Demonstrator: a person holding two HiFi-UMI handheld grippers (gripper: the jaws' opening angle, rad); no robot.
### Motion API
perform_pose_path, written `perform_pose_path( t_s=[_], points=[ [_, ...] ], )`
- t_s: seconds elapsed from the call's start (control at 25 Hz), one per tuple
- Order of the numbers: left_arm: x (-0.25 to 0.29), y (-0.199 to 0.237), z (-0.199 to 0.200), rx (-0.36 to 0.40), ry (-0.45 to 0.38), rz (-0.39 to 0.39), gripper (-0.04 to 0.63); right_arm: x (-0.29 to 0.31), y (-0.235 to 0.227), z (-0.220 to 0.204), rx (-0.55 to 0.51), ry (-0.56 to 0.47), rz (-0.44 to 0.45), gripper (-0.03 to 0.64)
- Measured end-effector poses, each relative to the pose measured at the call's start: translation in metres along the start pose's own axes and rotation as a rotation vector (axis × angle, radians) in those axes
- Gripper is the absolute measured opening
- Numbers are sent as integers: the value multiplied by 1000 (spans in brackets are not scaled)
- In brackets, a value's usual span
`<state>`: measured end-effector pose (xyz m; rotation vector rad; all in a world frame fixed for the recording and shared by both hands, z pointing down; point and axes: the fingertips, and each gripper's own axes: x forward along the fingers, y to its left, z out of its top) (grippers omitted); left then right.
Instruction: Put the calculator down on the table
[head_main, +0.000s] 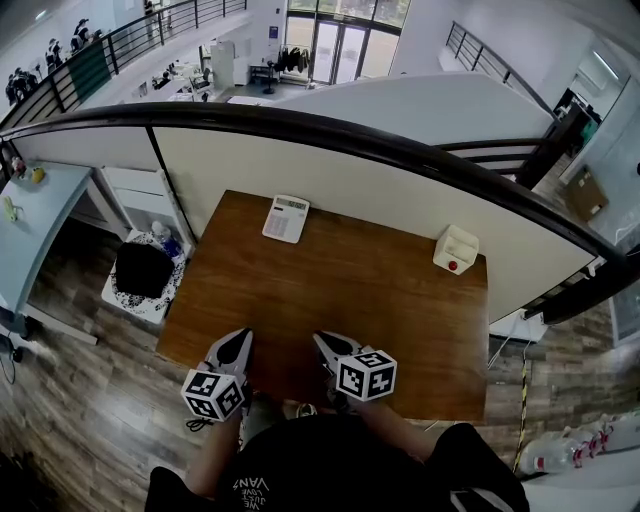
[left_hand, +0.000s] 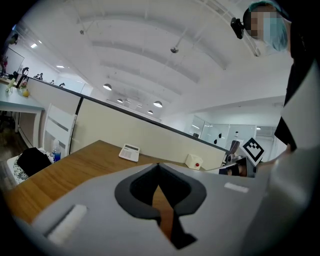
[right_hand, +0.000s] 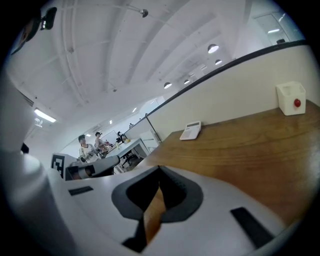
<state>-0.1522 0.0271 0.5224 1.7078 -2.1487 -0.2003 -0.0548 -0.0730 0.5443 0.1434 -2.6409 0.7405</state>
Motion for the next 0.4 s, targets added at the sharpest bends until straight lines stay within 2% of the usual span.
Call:
perform_pose_path(
  t_s=[0.4],
  points=[
    [-8,-4,-11,-4,13,16,12,-3,-2,-6,0,10,-15,14]
  ],
)
